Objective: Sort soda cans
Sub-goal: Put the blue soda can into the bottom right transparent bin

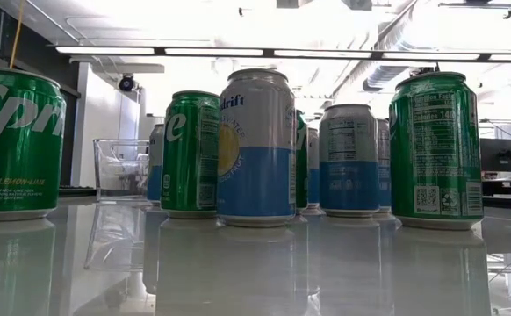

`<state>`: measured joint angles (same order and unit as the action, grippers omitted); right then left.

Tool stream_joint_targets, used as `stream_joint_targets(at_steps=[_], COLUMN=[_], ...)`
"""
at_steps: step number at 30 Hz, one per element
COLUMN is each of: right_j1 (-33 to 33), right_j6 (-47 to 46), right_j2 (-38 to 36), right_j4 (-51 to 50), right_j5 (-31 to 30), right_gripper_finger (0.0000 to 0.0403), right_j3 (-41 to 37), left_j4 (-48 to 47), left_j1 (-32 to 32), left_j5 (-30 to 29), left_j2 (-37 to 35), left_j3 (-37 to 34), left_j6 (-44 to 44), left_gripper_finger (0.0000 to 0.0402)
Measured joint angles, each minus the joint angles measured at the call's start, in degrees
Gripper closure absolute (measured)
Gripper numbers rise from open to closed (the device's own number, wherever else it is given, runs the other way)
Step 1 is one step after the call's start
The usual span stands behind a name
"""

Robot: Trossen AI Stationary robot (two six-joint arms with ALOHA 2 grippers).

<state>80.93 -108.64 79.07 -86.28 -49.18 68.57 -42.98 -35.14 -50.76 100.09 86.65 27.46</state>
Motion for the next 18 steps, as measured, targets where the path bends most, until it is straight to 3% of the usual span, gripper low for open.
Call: stream_joint_targets(at_steps=[7,12,15,18], right_j1=[4.1,5.3,5.5,5.8], right_j6=[-9.7,-10.0,-9.8,-9.6], right_j2=[0.0,0.0,0.0,0.0], right_j4=[4.9,12.4,13.2,13.1], right_j5=[3.2,6.6,11.5,12.6], right_gripper_finger=[0.0178,0.0178,0.0178,0.0178], right_j3=[-8.4,-12.3,-12.4,-12.2], left_j4=[0.9,0.9,1.1,1.9], left_j1=[0.3,0.7,1.0,1.6], left_j5=[-0.5,-0.4,-0.4,0.0], left_j2=[0.8,0.9,0.9,0.9], left_j3=[0.0,0.0,0.0,0.0], left_j6=[-0.6,-0.6,-0.6,-0.6], left_gripper_finger=[0.0085,0.0085,0.0085,0.0085])
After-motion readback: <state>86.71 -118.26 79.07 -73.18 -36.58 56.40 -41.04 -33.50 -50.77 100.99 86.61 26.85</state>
